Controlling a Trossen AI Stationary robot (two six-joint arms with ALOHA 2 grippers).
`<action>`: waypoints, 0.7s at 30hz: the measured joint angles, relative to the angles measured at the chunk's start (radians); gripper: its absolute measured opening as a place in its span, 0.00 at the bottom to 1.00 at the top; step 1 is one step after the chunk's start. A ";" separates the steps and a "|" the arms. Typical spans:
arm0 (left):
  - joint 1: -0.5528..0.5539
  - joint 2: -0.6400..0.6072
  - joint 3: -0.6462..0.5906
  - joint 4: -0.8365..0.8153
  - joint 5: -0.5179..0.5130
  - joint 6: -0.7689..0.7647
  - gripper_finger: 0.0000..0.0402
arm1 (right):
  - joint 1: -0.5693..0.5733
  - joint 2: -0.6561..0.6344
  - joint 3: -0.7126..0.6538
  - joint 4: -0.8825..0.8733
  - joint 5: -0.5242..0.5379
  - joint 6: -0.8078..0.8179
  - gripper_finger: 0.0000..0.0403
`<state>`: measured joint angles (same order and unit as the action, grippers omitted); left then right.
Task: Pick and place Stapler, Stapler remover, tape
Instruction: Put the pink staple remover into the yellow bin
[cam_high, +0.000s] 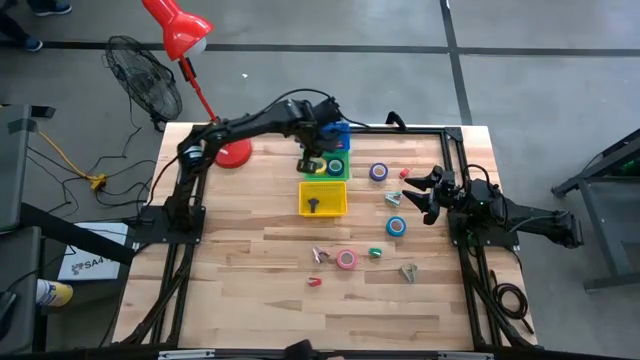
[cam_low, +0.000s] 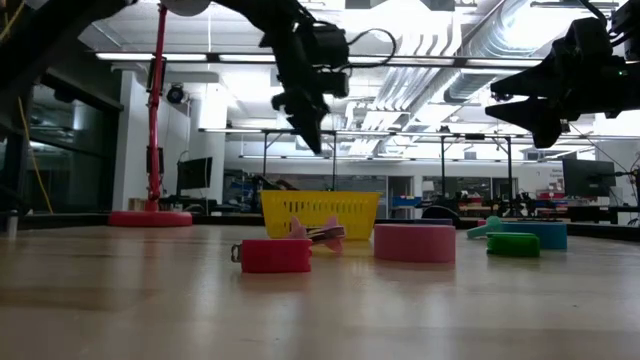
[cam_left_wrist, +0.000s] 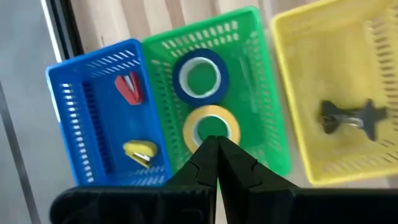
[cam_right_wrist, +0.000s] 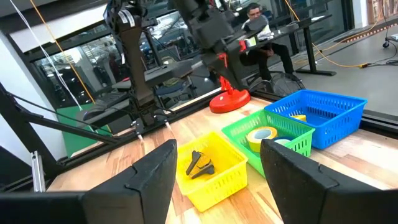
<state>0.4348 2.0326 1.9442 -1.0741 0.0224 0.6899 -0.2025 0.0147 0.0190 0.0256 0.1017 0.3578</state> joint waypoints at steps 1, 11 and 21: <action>0.000 -0.015 -0.017 0.002 0.002 0.000 0.00 | 0.000 0.000 0.000 0.000 0.000 0.000 0.55; -0.003 -0.248 -0.349 0.057 0.026 0.002 0.00 | 0.000 0.000 0.000 0.000 0.000 0.000 0.55; -0.026 -0.410 -0.615 0.192 0.169 0.321 0.00 | 0.000 0.000 0.000 0.000 0.000 0.000 0.55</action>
<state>0.4092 1.6230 1.3290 -0.8817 0.1916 1.0108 -0.2028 0.0147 0.0189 0.0254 0.1017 0.3580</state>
